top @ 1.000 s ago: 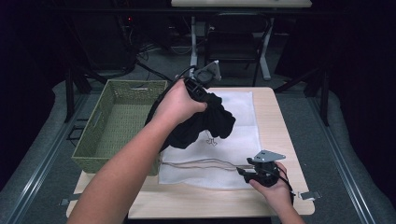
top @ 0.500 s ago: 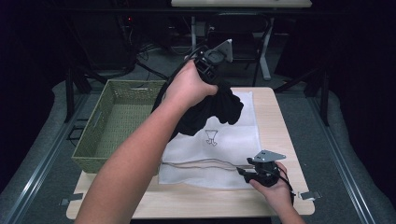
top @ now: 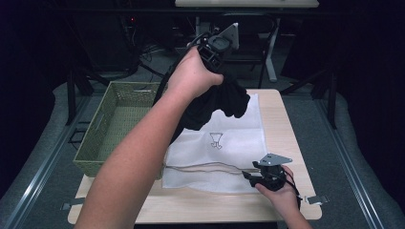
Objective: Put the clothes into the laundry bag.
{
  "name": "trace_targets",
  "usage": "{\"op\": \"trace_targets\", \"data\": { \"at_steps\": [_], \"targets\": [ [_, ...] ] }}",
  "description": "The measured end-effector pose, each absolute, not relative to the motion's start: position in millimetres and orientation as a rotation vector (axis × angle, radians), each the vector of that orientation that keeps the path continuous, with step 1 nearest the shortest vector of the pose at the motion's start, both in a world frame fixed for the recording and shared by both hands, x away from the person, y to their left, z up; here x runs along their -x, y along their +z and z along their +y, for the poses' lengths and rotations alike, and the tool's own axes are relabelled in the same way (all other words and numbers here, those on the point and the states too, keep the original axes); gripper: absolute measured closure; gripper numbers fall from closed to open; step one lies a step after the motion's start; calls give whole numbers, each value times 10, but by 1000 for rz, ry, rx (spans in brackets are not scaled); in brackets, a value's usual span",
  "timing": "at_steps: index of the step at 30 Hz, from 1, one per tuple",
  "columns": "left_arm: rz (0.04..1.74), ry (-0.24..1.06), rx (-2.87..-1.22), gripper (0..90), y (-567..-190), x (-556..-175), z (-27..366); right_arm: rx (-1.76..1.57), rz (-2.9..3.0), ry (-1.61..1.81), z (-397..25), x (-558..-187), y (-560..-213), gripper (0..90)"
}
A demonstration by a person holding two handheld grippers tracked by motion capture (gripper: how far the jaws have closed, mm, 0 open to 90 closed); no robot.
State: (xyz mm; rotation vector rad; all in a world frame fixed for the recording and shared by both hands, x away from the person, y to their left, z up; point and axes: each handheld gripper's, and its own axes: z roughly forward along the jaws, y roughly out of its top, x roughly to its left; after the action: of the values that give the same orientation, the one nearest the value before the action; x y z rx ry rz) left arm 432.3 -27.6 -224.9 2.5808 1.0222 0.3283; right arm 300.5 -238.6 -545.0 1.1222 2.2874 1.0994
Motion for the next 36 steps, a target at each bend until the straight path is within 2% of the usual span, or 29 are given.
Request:
{"op": "trace_targets", "data": {
  "at_steps": [13, 19, 36],
  "targets": [
    [972, 347, -2581, 787, -2075, -4242, -498, -1121, 2288, 1100, -2389, -3008, -5451, 423],
    [969, 349, -2591, 788, -2084, -4234, -436, -1120, 2288, 1101, -2391, -3006, -5451, 422],
    [1035, 258, -2572, 788, -2695, -4296, 40, -1112, 2291, 1092, -2386, -3011, -5455, 422]
  ]
}}
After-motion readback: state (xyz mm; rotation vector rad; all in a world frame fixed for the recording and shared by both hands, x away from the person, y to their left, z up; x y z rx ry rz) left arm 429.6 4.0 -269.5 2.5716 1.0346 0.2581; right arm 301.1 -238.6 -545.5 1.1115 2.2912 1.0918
